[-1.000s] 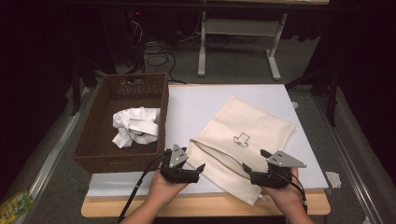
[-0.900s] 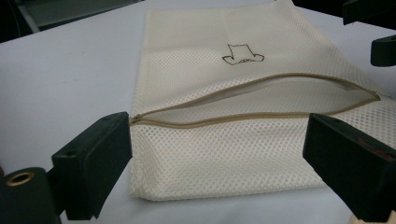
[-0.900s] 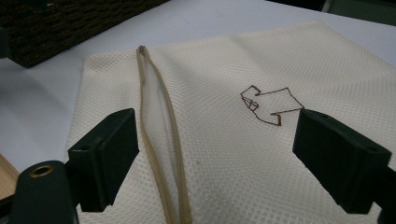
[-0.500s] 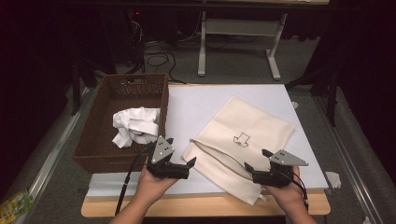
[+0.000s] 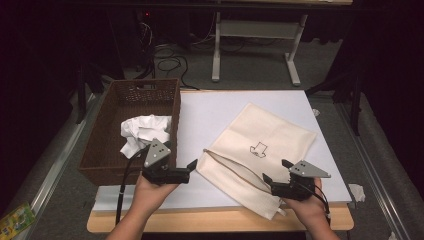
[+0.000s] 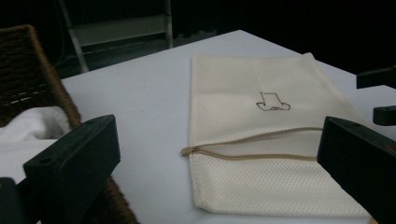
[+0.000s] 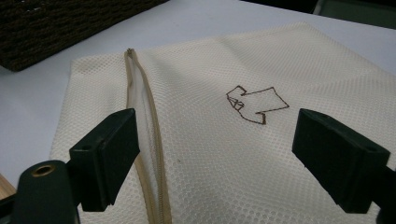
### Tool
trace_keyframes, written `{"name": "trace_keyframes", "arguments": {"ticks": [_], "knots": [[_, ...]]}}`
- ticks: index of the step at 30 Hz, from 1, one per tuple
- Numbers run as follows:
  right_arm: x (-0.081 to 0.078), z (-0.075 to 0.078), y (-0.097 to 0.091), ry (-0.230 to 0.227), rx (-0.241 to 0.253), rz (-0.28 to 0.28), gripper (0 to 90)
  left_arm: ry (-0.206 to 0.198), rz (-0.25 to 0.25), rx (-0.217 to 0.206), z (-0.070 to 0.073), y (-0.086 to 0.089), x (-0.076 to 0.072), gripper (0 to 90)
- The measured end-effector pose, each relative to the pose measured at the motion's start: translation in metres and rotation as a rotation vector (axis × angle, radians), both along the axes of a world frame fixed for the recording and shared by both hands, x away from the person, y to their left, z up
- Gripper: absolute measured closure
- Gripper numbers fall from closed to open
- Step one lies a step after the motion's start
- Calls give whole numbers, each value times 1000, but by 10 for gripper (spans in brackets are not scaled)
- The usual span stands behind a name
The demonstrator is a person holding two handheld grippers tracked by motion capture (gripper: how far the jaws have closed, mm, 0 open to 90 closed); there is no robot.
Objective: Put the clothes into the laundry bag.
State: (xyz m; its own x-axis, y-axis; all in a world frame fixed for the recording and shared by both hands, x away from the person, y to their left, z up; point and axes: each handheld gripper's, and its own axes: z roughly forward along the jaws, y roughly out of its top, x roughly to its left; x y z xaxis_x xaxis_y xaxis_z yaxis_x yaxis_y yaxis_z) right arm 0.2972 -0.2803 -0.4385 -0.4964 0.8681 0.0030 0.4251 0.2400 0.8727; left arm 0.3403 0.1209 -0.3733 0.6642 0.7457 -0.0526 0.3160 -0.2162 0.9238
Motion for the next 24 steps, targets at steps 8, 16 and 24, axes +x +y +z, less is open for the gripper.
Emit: {"name": "trace_keyframes", "arguments": {"ticks": [8,16,24], "knots": [[1,-1,0,2,-1,-3,155,-17,107,-29,9,34,9,2],[1,-1,-1,6,-1,-8,156,-12,214,-34,11,71,20,4],[2,-2,-1,11,3,-13,156,-1,283,-31,12,92,25,8]]}}
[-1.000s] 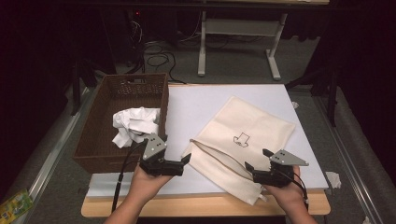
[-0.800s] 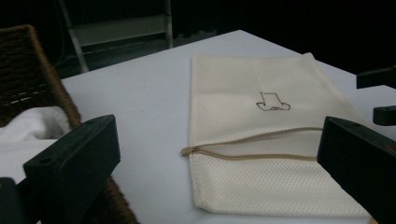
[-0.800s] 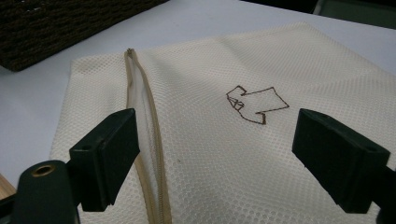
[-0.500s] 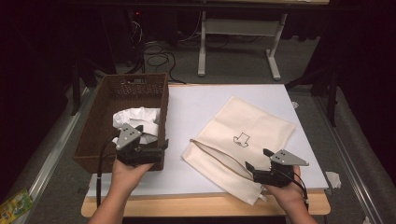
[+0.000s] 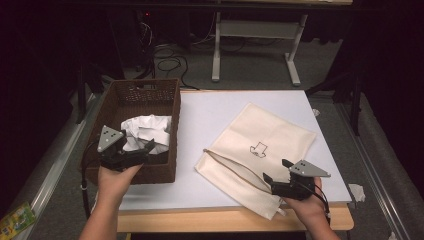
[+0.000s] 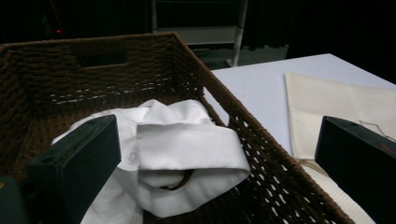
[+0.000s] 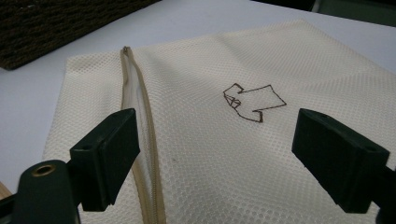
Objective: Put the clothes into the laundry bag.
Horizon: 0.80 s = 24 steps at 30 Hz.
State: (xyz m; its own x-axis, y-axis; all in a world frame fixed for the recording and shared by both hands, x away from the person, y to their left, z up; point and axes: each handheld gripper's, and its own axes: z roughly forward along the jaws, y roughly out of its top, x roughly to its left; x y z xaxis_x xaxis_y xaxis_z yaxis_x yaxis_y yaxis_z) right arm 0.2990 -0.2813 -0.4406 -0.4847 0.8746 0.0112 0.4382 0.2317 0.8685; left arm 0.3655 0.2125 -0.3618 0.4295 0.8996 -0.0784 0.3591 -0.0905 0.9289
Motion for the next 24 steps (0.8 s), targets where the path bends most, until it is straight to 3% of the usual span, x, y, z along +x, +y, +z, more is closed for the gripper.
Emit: {"name": "trace_keyframes", "arguments": {"ticks": [6,14,20,24], "knots": [[1,0,-1,-7,-6,-2,156,-6,54,5,-4,10,3,8],[1,0,-1,-7,-13,1,157,-4,79,11,-6,13,4,8],[3,-1,1,-7,-13,23,157,7,73,15,-8,10,5,8],[5,-2,2,-3,-10,41,157,11,43,10,-9,3,5,8]]}}
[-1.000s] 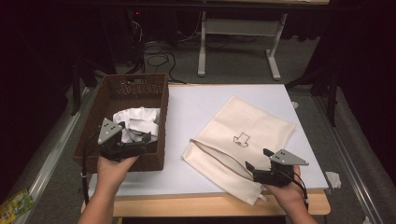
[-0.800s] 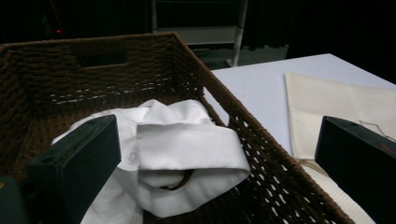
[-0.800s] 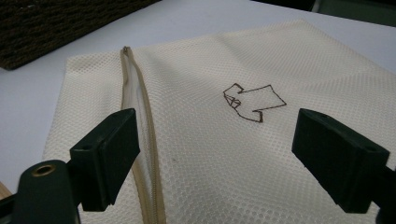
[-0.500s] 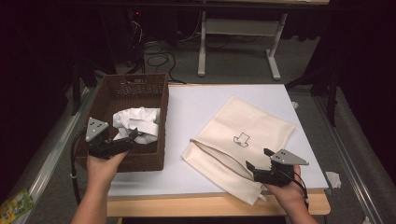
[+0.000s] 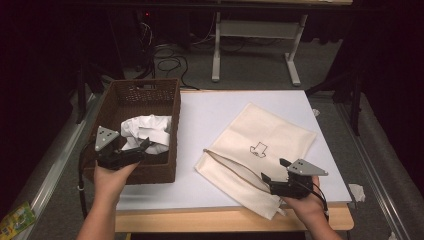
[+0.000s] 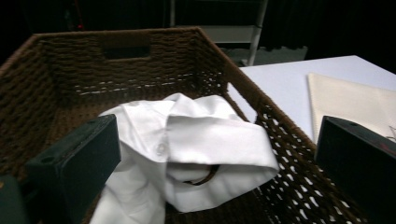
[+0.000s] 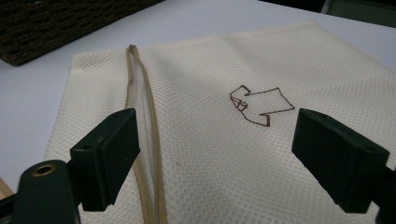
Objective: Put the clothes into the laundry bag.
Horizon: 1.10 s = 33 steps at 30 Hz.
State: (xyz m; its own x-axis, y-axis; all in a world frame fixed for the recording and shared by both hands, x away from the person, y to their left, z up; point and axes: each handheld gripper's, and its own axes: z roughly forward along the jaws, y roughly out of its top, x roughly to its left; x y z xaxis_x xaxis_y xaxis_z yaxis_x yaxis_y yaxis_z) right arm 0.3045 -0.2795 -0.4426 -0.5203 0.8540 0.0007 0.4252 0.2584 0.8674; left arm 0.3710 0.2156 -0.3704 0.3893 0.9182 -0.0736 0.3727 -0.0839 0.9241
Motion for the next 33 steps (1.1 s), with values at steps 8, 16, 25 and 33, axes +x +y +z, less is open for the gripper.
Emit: {"name": "trace_keyframes", "arguments": {"ticks": [8,16,25,33], "knots": [[-1,1,0,-10,11,22,156,12,-18,48,0,-22,7,17],[-1,2,-2,-11,23,21,156,76,-27,41,13,-27,32,16],[-1,2,0,-14,15,24,157,264,1,136,9,-25,78,5],[-1,2,-2,-7,17,18,158,420,-12,228,7,-30,104,4]]}}
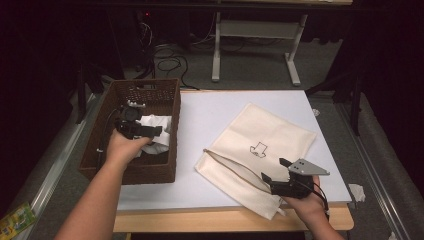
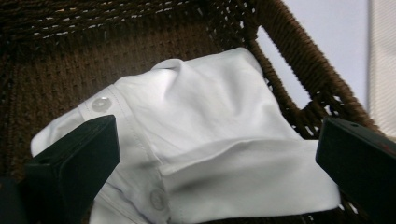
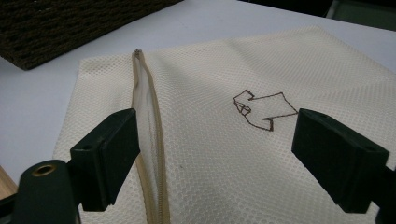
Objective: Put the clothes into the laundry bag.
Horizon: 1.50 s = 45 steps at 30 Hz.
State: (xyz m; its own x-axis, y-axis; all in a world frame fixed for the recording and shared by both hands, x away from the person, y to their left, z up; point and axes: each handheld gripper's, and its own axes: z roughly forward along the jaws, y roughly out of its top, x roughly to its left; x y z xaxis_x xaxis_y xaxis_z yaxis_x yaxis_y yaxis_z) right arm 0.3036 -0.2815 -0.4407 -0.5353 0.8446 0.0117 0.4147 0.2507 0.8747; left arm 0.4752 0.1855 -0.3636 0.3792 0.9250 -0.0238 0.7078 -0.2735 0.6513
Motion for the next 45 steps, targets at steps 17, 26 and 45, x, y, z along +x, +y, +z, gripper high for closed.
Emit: {"name": "trace_keyframes", "arguments": {"ticks": [17,26,45], "knots": [[-2,1,2,-10,-7,8,158,281,38,80,-20,1,38,1],[-2,1,0,-11,-13,6,160,445,35,52,-54,2,54,2],[-1,-1,3,-11,-25,7,164,370,53,165,-81,0,46,239]]}}
